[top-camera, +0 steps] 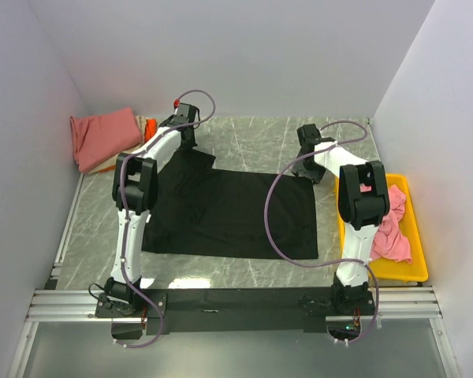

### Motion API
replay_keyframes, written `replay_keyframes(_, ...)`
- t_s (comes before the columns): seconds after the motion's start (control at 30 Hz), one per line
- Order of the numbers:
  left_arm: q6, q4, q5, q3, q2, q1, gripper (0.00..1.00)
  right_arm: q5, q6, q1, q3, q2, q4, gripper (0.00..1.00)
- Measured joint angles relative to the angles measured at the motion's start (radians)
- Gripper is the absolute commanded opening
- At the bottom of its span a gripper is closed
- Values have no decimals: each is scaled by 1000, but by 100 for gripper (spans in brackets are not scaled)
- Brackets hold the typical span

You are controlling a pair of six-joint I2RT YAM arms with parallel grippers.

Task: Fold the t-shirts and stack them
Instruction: Fold the tshirt

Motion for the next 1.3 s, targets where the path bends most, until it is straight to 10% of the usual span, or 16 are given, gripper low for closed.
replay_keyframes(0.63, -2, 67, 38, -75, -72, 0, 0, -3, -8, 3, -7, 18, 23, 4)
replay_keyframes(1.3, -28, 147, 35, -355, -309, 0, 0, -6, -81, 42, -140, -124, 84, 0)
